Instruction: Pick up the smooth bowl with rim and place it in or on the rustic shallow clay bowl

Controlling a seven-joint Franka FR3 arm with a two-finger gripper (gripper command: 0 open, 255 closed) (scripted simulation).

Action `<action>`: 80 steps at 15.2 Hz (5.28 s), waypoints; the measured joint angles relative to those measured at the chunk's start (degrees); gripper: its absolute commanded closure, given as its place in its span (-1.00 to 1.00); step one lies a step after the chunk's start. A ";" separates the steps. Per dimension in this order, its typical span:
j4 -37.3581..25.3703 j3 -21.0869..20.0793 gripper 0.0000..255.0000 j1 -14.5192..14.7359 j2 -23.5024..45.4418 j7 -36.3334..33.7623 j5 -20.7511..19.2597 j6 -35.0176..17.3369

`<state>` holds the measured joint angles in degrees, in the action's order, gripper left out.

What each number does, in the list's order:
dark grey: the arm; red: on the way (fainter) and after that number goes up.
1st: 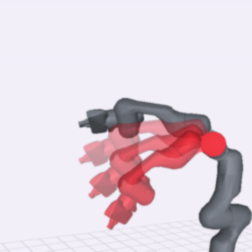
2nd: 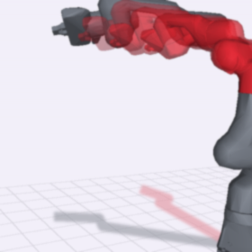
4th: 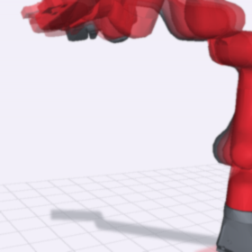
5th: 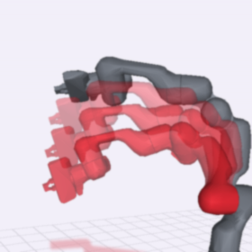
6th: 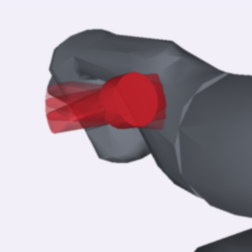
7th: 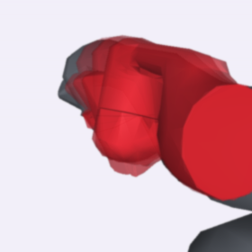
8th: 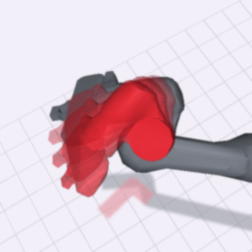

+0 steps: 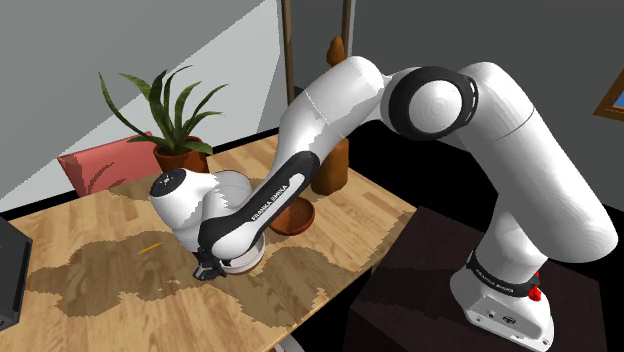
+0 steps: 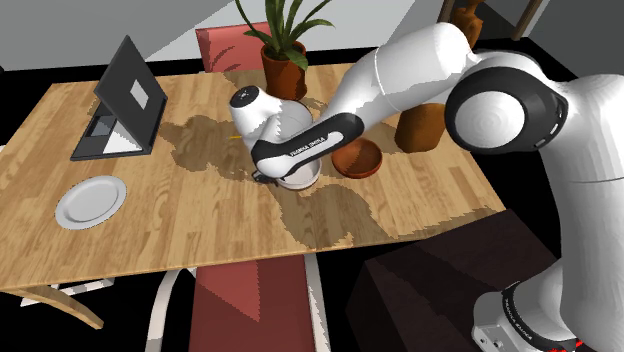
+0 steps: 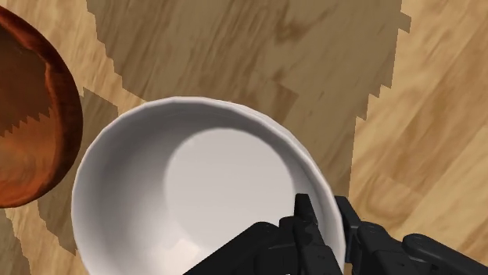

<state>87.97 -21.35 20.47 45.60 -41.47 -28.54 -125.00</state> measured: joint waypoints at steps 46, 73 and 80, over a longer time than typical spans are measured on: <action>30.43 -1.35 1.00 -20.59 -31.34 20.29 10.49 -4.36; 32.23 -0.67 -1.00 -19.87 -28.63 17.79 8.07 -8.43; 30.73 -1.43 -1.00 -19.97 -30.42 18.93 9.73 -5.35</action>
<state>118.71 -22.78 0.50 15.18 -22.54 -18.81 -130.35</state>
